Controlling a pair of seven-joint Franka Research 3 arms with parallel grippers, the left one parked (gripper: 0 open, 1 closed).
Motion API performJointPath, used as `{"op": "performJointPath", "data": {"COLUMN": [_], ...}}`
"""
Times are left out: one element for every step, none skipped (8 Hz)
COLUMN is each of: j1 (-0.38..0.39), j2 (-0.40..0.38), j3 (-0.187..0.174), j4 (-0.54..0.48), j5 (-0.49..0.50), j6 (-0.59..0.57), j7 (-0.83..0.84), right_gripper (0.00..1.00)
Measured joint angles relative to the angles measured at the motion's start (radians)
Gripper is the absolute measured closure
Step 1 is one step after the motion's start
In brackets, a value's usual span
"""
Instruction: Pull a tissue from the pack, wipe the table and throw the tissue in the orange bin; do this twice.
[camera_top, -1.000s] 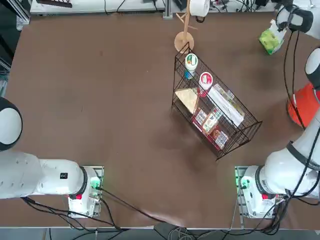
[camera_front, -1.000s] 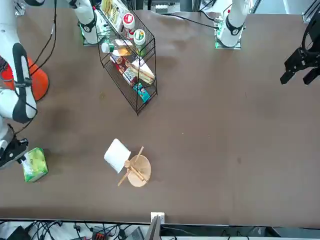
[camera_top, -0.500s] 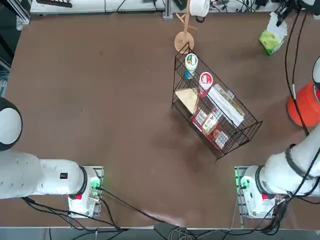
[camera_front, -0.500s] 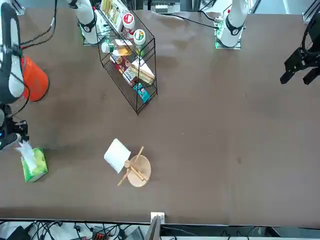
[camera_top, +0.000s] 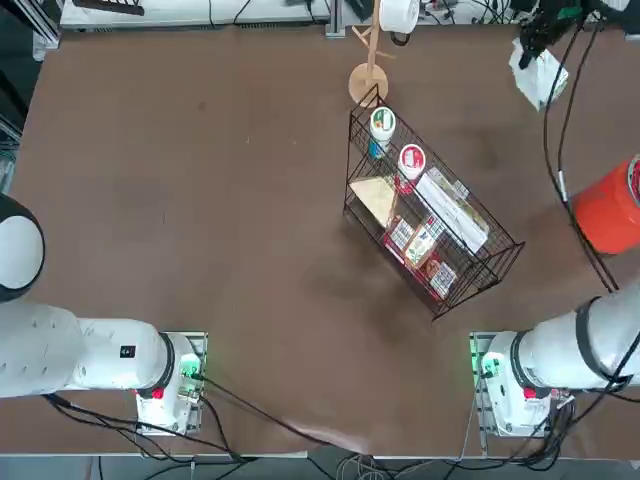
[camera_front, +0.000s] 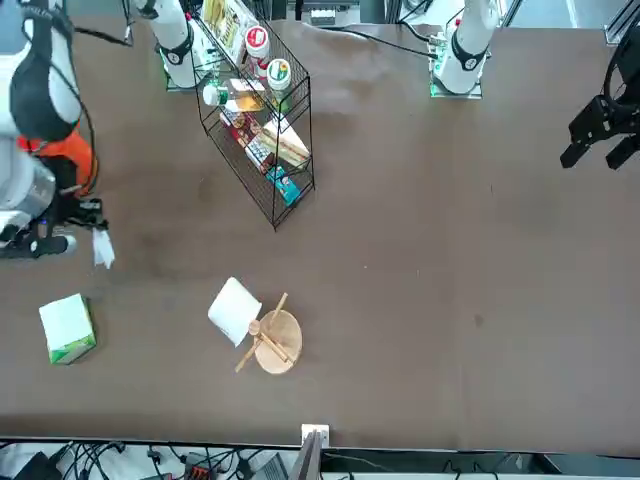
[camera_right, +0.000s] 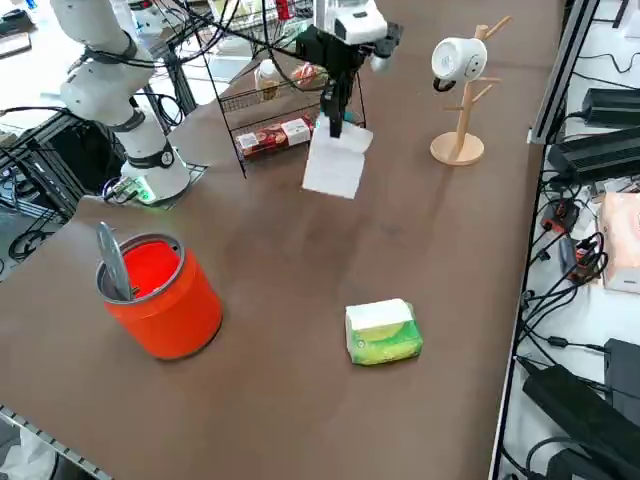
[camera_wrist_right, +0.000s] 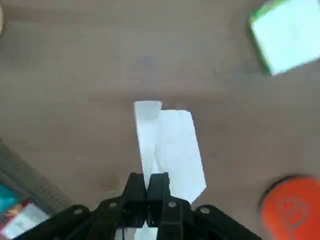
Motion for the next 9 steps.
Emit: {"op": "performJointPath", "data": {"j1": [0.007,0.006,0.006,0.011,0.036,0.075,0.109,0.132,0.151], "j2": [-0.045,-0.097,-0.154,-0.210,-0.250,-0.269,-0.272,-0.272,-0.272], "j3": [0.000,-0.003,-0.006,-0.006,-0.005,-0.004,-0.002,-0.002,-0.002], "j4": [-0.079,-0.169,-0.269,-0.372,-0.460,-0.528,-0.582,-0.632,-0.682], "j5": [0.063,0.124,0.167,0.191,0.202,0.203,0.203,0.204,0.204], "j6": [0.008,0.039,0.090,0.144,0.196,0.248,0.298,0.356,0.417], "j7": [0.078,0.123,0.151,0.179,0.236,0.304,0.350,0.387,0.424], "right_gripper": [0.99,0.99,0.99,0.99,0.99,0.99,0.99,0.99,0.99]}}
